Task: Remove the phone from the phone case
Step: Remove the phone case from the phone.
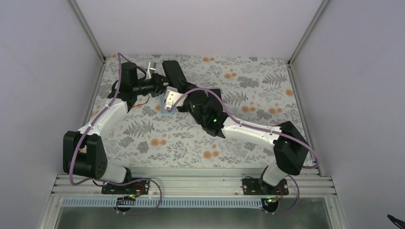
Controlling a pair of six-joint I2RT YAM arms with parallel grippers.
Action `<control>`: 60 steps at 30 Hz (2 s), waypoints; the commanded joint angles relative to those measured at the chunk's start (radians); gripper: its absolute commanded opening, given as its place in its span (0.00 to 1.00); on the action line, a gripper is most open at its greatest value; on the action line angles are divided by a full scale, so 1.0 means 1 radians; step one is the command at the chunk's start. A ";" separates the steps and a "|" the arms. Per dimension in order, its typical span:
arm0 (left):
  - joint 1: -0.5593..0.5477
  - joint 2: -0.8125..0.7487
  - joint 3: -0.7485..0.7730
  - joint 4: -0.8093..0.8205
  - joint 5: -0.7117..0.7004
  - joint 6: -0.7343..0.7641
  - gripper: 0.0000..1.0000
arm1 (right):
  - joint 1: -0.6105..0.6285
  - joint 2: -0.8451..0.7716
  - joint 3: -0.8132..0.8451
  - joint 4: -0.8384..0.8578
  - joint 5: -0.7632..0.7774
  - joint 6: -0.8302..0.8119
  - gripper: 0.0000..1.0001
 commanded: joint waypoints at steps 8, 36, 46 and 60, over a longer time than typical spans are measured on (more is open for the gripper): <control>-0.002 -0.047 -0.022 0.032 0.107 0.000 0.02 | -0.041 0.024 -0.020 0.346 0.185 -0.242 0.29; 0.033 -0.031 -0.037 -0.128 -0.090 0.145 0.02 | -0.207 -0.043 0.205 -0.018 0.063 0.105 0.04; 0.033 -0.035 -0.030 -0.157 -0.119 0.207 0.02 | -0.284 -0.077 0.234 -0.130 -0.008 0.215 0.04; 0.112 -0.047 0.060 -0.405 -0.120 0.767 0.02 | -0.389 -0.263 0.119 -0.351 -0.137 0.375 0.04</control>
